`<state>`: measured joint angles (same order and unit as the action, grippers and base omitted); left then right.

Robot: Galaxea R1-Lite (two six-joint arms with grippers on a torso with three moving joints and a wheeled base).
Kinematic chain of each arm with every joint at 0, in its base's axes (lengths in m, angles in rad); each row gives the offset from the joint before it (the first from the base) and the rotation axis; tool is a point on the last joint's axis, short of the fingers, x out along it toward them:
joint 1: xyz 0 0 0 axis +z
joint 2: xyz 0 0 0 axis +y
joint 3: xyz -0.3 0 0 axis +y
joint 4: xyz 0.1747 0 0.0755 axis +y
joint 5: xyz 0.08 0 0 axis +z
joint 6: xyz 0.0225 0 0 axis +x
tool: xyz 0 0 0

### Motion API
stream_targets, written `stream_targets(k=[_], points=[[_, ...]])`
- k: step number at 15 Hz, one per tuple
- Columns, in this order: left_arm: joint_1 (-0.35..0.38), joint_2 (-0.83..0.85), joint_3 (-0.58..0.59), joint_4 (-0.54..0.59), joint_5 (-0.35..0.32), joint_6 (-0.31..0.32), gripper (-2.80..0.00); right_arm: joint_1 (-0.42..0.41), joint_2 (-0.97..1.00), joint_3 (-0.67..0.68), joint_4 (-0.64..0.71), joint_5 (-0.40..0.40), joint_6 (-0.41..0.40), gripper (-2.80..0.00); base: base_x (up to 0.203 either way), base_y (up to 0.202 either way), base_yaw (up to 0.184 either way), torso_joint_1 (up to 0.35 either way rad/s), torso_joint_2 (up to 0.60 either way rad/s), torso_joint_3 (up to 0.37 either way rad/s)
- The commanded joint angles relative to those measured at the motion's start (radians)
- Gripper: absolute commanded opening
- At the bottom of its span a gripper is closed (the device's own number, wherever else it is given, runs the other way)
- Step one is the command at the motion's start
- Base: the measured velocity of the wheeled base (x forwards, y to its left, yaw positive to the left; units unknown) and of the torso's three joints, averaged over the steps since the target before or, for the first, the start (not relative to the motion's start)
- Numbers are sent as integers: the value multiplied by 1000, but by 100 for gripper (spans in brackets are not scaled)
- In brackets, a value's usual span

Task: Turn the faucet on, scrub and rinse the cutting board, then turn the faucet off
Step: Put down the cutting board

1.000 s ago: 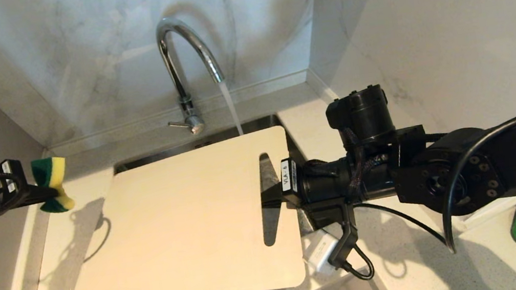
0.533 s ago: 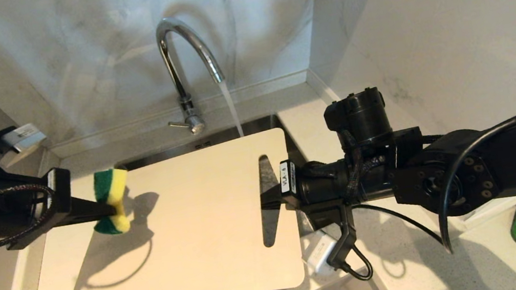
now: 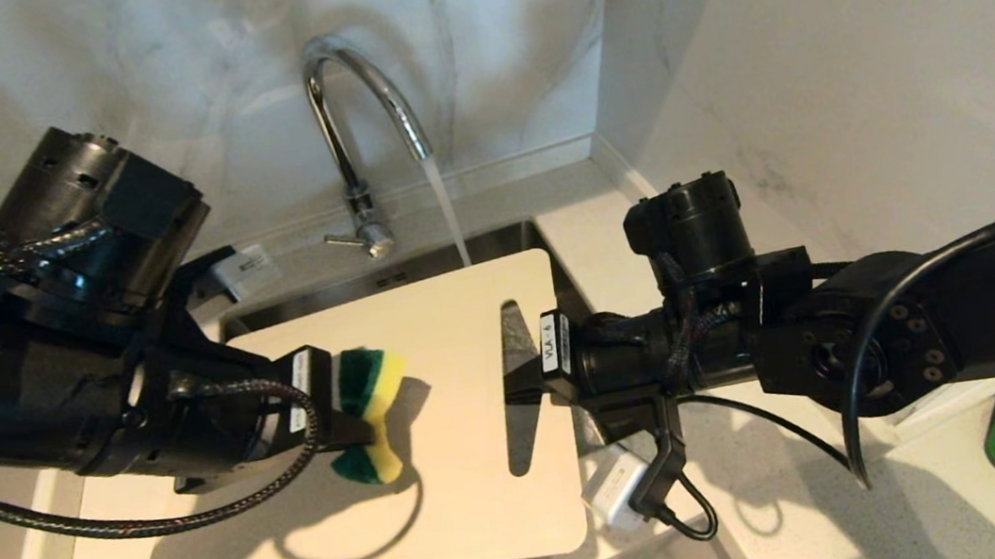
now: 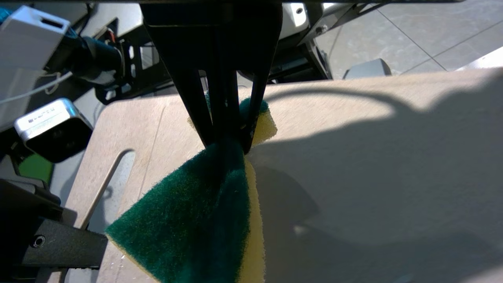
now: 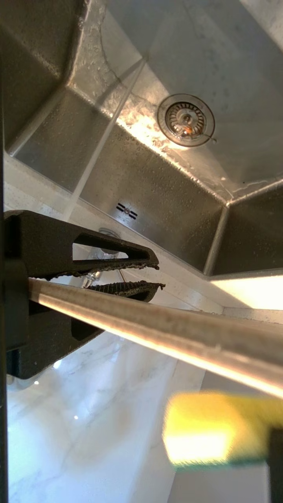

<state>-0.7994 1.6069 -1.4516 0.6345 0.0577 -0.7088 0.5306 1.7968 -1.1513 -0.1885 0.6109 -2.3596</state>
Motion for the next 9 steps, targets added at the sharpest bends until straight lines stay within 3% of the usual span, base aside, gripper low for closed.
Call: stream_targets(k=[1,5,9], points=[[-35,92,-50,2,16,-29,-280,0,1,3,-2,4,-14,-280,0,0,0,0,0,0],[-26,123,-52,1,13,-35,-280,-17,-19,25,-2,4,-15,-280,0,0,0,0,0,0],[-24,108,39,0,21,-34,-280,-29,-29,25,-2,6,-11,-280,0,0,0,0,0,0]])
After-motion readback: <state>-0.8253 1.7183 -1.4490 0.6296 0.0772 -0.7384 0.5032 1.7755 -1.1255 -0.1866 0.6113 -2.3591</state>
